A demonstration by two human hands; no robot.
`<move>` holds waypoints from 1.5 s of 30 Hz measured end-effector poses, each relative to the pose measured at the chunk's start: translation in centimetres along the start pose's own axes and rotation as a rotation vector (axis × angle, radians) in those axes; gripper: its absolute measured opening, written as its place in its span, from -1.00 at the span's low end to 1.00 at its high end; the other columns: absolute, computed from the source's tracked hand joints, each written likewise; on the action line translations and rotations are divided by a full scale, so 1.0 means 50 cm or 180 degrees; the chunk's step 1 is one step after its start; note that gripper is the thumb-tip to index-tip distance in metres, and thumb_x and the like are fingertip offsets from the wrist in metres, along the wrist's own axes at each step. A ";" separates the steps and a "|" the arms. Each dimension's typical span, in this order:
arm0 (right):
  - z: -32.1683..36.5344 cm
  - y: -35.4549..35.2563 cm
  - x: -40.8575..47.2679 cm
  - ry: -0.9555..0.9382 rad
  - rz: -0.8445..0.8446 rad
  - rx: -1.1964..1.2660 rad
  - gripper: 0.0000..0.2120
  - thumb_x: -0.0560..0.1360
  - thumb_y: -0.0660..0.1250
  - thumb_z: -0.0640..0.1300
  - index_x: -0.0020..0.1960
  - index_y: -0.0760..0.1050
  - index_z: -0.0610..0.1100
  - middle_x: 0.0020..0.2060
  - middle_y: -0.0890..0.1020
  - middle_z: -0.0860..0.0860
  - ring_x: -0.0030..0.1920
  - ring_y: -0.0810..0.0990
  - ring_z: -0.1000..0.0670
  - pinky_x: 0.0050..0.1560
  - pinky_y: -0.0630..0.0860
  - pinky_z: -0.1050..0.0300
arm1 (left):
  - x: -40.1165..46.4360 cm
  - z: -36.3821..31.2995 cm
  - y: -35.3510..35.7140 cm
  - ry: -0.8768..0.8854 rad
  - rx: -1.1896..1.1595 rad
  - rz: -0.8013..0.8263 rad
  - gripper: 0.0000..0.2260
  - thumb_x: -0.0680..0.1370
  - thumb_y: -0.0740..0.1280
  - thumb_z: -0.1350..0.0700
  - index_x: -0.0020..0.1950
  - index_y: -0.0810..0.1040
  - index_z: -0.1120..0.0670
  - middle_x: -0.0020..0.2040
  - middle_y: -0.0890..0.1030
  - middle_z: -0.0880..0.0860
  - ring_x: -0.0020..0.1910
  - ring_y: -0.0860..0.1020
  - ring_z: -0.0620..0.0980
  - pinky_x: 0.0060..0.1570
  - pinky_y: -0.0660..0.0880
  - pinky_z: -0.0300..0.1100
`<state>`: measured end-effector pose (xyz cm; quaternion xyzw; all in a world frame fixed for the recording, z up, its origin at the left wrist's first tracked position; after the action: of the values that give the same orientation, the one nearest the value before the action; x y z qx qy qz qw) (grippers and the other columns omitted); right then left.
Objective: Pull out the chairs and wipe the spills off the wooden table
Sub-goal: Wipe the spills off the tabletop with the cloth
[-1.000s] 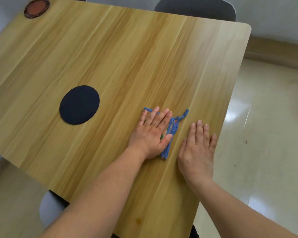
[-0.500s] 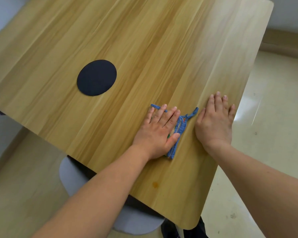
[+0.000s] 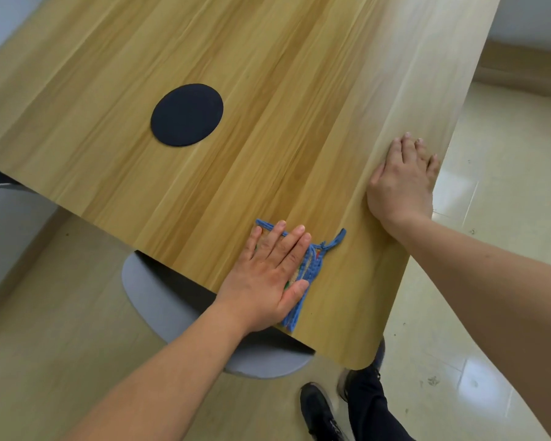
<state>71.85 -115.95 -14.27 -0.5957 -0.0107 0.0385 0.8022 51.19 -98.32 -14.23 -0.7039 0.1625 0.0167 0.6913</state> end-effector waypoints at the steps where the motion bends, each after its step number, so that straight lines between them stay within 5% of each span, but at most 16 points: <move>1: 0.000 0.000 0.001 -0.0011 -0.0007 0.0006 -0.45 0.60 -0.10 -0.08 0.57 0.04 -0.20 0.57 0.05 -0.08 0.56 -0.08 -0.08 0.53 -0.20 -0.11 | 0.001 0.000 0.000 -0.0011 0.0017 -0.0007 -0.39 0.65 -0.14 -0.22 0.62 -0.16 0.03 0.63 -0.16 -0.04 0.59 -0.26 0.02 0.51 -0.18 0.16; 11: -0.002 0.003 0.003 -0.0075 0.0066 0.0030 -0.45 0.60 -0.10 -0.09 0.58 0.02 -0.18 0.57 0.01 -0.07 0.57 -0.10 -0.08 0.53 -0.23 -0.10 | 0.006 -0.027 -0.001 -0.0043 0.0061 -0.0032 -0.38 0.64 -0.17 -0.22 0.62 -0.15 0.06 0.63 -0.15 0.00 0.59 -0.26 0.06 0.52 -0.14 0.20; 17: -0.012 -0.009 0.007 -0.0249 0.0148 0.0185 -0.46 0.63 -0.08 -0.04 0.58 0.04 -0.17 0.57 0.05 -0.07 0.56 -0.07 -0.08 0.53 -0.21 -0.06 | 0.013 -0.142 -0.002 0.0270 -0.0021 -0.0170 -0.39 0.65 -0.09 -0.21 0.62 -0.01 0.08 0.62 0.02 0.04 0.60 -0.10 0.12 0.51 -0.03 0.23; 22: -0.032 -0.031 0.021 -0.0619 0.0273 0.0027 -0.45 0.61 -0.03 0.04 0.55 0.13 -0.16 0.54 0.16 -0.10 0.53 0.10 -0.13 0.52 0.00 -0.06 | 0.023 -0.203 -0.003 0.0248 -0.0025 -0.0129 -0.39 0.65 -0.07 -0.22 0.62 0.03 0.07 0.62 0.03 0.04 0.60 -0.10 0.12 0.50 -0.06 0.21; 27: -0.052 -0.072 0.048 -0.1195 0.0175 -0.0276 -0.61 0.62 0.06 0.03 0.32 0.44 -0.12 0.33 0.44 -0.08 0.27 0.39 -0.19 0.32 0.29 0.00 | 0.027 -0.206 -0.005 0.0208 -0.0058 -0.0096 -0.39 0.65 -0.06 -0.22 0.62 0.02 0.07 0.62 0.02 0.02 0.60 -0.09 0.10 0.49 -0.06 0.20; 33: -0.084 -0.075 0.120 -0.1208 0.0158 -0.0024 -0.63 0.60 0.14 0.05 0.32 0.46 -0.08 0.36 0.41 -0.07 0.37 0.32 -0.17 0.39 0.25 -0.04 | 0.046 -0.207 -0.013 0.0143 -0.0150 -0.0082 -0.38 0.63 0.00 -0.23 0.62 0.05 0.04 0.62 0.06 0.01 0.60 -0.04 0.09 0.48 -0.05 0.19; 37: -0.127 -0.068 0.173 -0.0745 0.0310 0.0209 -0.48 0.58 0.15 0.16 0.43 0.31 -0.12 0.50 0.24 -0.12 0.49 0.17 -0.17 0.50 0.10 -0.08 | 0.101 -0.210 -0.028 0.0070 -0.0188 -0.0010 -0.37 0.62 0.00 -0.24 0.63 0.03 0.03 0.63 0.03 0.00 0.60 -0.09 0.08 0.49 -0.10 0.18; 41: -0.136 -0.073 0.183 -0.1087 0.0171 -0.0102 -0.47 0.55 0.12 0.24 0.28 0.40 -0.16 0.26 0.46 -0.11 0.32 0.36 -0.19 0.37 0.29 -0.11 | 0.167 -0.207 -0.046 0.0093 -0.0206 0.0031 -0.36 0.61 -0.09 -0.25 0.63 -0.13 -0.02 0.62 -0.14 -0.04 0.58 -0.29 0.02 0.50 -0.28 0.14; 45: -0.137 -0.100 0.185 -0.1440 0.0029 -0.0393 -0.49 0.56 0.17 0.20 0.31 0.46 -0.15 0.26 0.51 -0.09 0.25 0.44 -0.18 0.31 0.33 -0.03 | 0.221 -0.205 -0.068 0.0081 -0.0183 0.0072 -0.36 0.62 -0.12 -0.25 0.61 -0.23 -0.03 0.60 -0.26 -0.06 0.54 -0.39 0.00 0.49 -0.35 0.13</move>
<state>81.74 -123.24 -11.76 -0.6199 -0.1899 0.1740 0.7412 60.44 -110.64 -13.24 -0.7217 0.1787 0.0203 0.6684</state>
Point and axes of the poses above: each hand's wrist, its own x-axis towards the middle knuckle, its own y-axis out of the palm, z = x × y, the point moved 4 cm from there along x, towards the middle knuckle
